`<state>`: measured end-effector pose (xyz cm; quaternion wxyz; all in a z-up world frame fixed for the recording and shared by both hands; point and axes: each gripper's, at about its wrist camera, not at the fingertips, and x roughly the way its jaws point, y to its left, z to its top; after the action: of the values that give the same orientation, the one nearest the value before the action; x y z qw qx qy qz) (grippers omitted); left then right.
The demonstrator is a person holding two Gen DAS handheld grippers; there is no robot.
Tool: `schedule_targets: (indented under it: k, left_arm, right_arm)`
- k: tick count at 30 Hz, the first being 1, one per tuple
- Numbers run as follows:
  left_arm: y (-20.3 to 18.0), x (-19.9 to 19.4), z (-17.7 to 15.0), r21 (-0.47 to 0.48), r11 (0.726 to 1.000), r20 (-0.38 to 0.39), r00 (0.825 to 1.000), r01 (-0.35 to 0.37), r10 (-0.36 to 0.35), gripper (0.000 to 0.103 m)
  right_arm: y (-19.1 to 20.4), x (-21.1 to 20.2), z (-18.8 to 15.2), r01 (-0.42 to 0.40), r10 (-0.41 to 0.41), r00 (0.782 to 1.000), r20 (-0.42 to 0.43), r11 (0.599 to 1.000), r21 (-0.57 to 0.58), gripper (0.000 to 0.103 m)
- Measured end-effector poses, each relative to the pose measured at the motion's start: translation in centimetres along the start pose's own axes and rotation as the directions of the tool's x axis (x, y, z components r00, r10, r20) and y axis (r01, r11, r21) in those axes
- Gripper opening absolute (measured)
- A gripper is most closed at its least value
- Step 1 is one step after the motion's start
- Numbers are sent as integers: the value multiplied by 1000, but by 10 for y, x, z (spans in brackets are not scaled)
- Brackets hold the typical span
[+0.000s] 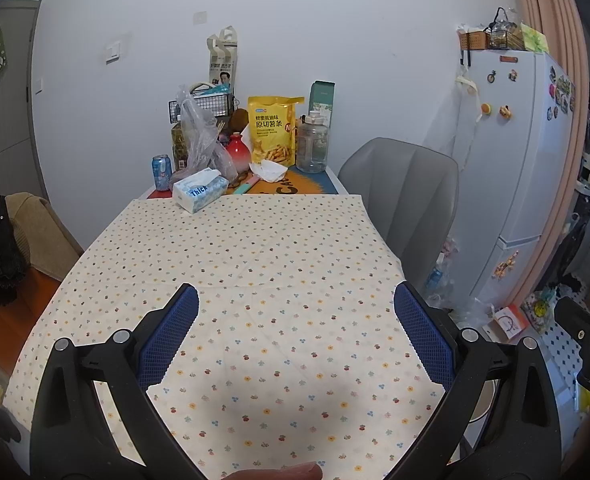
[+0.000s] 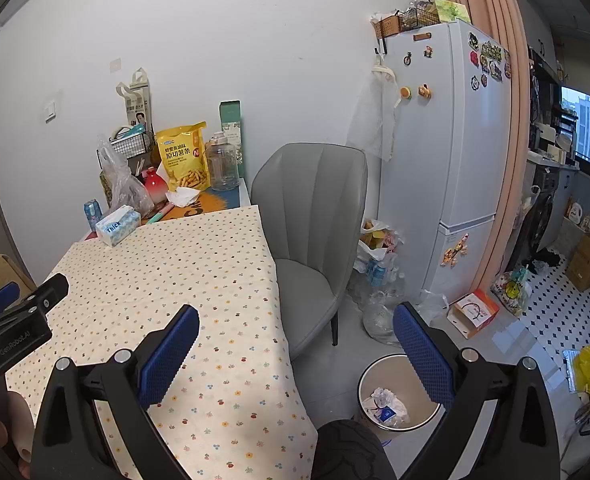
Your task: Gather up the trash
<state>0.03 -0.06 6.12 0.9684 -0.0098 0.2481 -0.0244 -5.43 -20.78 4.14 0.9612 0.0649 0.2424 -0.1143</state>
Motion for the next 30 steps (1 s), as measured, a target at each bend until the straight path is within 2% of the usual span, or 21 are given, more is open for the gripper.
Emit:
schedule_targets:
  k: [15, 30]
  left_arm:
    - [0, -6, -3, -11, 1000, 21, 1000, -10, 11, 97]
    - [14, 6, -9, -37, 999, 10, 1000, -7, 8, 97]
  right_arm:
    - [-1, 1, -1, -7, 7, 1000, -4, 1000, 3, 95]
    - [7, 14, -6, -5, 4, 1000, -30, 1000, -9, 95]
